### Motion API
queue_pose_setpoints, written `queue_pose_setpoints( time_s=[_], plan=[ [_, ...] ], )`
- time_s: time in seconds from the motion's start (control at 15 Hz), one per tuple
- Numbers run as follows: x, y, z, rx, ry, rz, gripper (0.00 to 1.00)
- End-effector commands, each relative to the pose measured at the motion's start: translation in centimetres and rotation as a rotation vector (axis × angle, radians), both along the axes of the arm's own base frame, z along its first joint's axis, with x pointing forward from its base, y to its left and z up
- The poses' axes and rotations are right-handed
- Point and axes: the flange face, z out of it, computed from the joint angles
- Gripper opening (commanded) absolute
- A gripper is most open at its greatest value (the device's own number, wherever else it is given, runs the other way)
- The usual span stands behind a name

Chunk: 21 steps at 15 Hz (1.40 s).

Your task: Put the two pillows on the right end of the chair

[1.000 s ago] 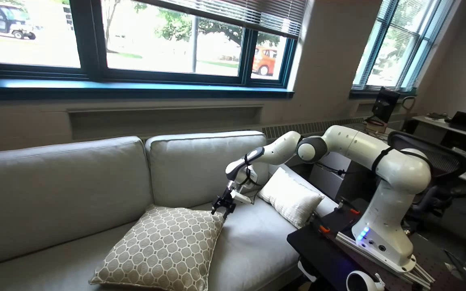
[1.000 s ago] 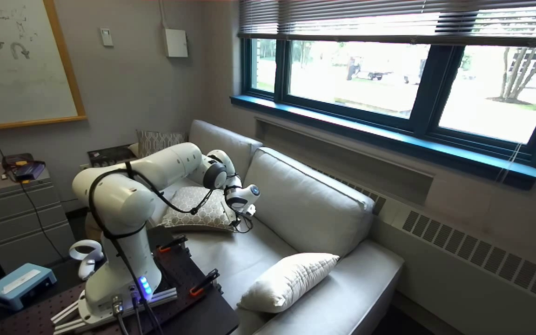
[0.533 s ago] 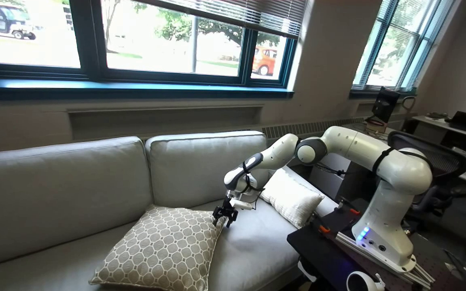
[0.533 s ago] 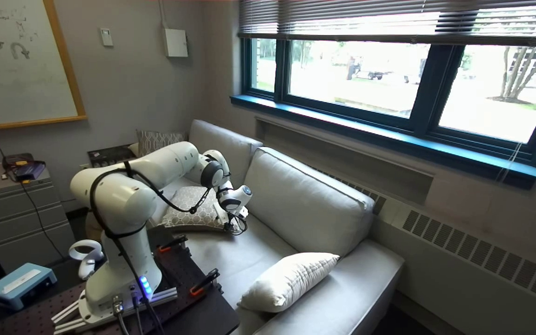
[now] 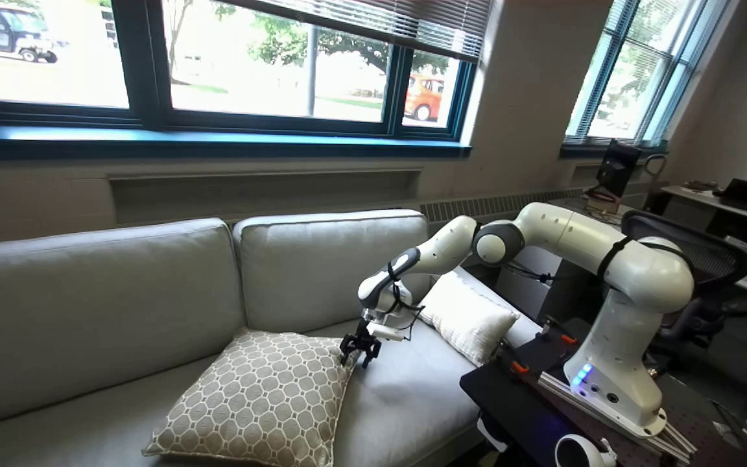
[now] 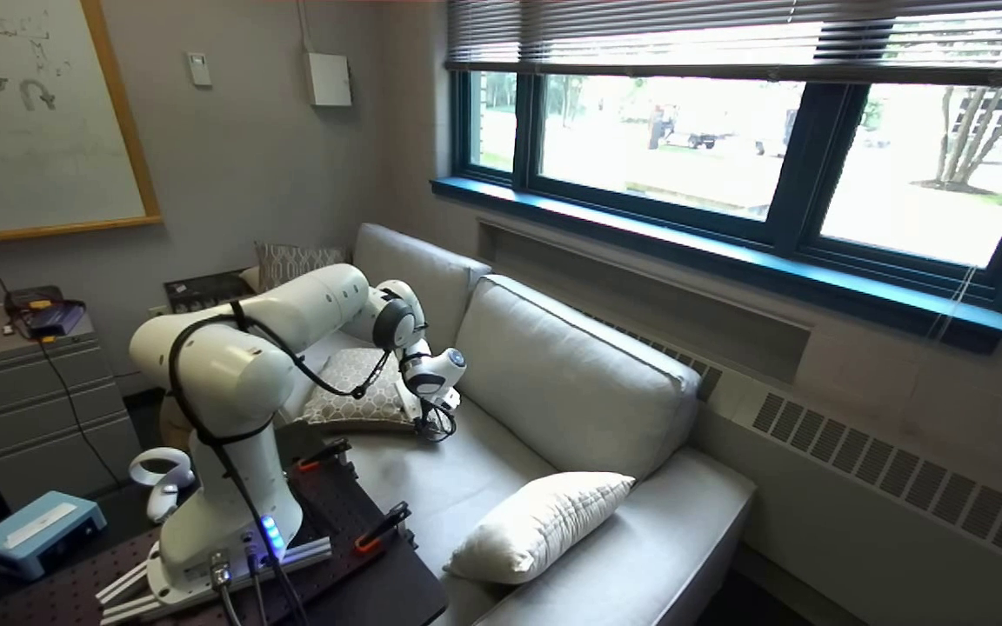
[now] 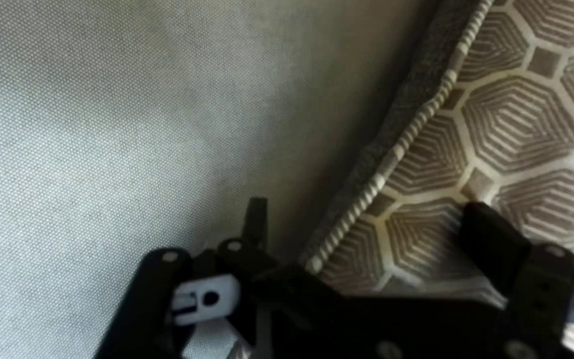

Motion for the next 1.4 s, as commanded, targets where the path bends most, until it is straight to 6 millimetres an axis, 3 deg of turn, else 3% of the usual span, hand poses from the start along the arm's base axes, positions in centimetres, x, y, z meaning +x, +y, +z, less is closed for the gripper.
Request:
queue_pose_setpoints(
  time_s=[0.0, 0.73, 1.33],
  plan=[
    [1.5, -0.4, 0.9, 0.056, -0.075, -0.098, 1.0],
    [4.1, -4.1, 1.8, 0.429, -0.058, -0.46, 1.0],
    [2.3, -4.7, 0.3, 0.394, 0.012, -0.378, 1.0]
  ],
)
